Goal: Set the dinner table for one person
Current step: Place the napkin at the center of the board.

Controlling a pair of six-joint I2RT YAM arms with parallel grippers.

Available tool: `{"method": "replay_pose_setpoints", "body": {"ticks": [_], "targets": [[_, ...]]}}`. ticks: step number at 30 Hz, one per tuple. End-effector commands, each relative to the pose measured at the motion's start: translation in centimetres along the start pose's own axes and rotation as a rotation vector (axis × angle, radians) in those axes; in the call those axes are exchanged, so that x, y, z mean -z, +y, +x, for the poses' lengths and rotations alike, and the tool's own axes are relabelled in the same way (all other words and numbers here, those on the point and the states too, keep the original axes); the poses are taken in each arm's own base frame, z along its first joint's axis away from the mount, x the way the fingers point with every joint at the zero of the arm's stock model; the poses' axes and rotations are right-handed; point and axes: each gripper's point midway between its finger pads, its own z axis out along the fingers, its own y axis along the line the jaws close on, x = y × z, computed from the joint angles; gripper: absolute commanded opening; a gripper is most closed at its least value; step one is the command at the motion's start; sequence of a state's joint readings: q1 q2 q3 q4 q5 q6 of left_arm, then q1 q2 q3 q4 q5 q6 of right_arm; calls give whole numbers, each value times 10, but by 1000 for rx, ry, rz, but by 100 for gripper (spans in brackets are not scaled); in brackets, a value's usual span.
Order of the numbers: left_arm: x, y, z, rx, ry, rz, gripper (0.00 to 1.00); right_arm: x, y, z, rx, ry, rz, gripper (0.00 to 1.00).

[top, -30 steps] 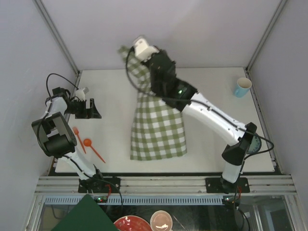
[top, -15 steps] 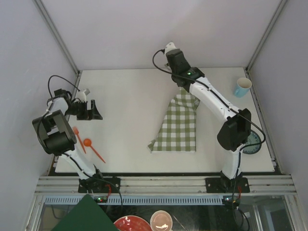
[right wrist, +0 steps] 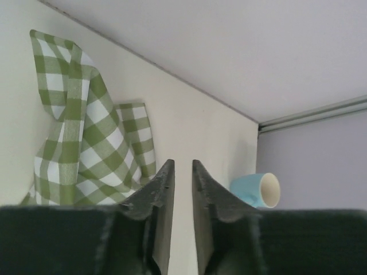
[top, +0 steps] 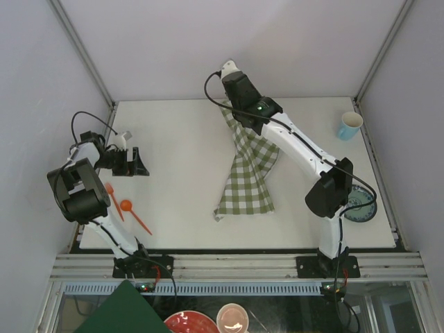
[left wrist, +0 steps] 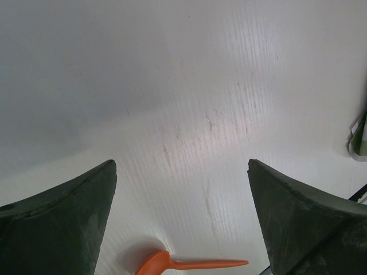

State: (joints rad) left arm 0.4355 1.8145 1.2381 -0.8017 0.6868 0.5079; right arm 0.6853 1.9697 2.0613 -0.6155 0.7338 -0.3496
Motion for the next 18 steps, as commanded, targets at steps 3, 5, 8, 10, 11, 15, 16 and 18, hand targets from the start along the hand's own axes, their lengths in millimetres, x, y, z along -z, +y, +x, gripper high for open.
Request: {"method": "replay_pose_setpoints", "body": {"ticks": [3,5,8,10,11,15,16,18], "targets": [[-1,-6,5,-19,-12,45,100,11,8,14,15,57,-26,27],[1,-6,6,-33,-4,40,100,18,14,31,25,101,-57,41],[4,-9,8,-46,13,45,100,34,21,62,51,172,-124,54],[6,-10,9,-51,15,42,100,44,27,87,42,228,-200,55],[7,-10,10,-55,15,38,100,50,30,100,36,258,-232,54],[7,-12,11,-59,21,42,100,82,40,137,28,244,-368,54],[7,-11,12,-55,24,46,100,87,40,147,12,254,-403,52],[6,-12,13,-54,27,53,100,99,48,166,-33,313,-538,47]]}}
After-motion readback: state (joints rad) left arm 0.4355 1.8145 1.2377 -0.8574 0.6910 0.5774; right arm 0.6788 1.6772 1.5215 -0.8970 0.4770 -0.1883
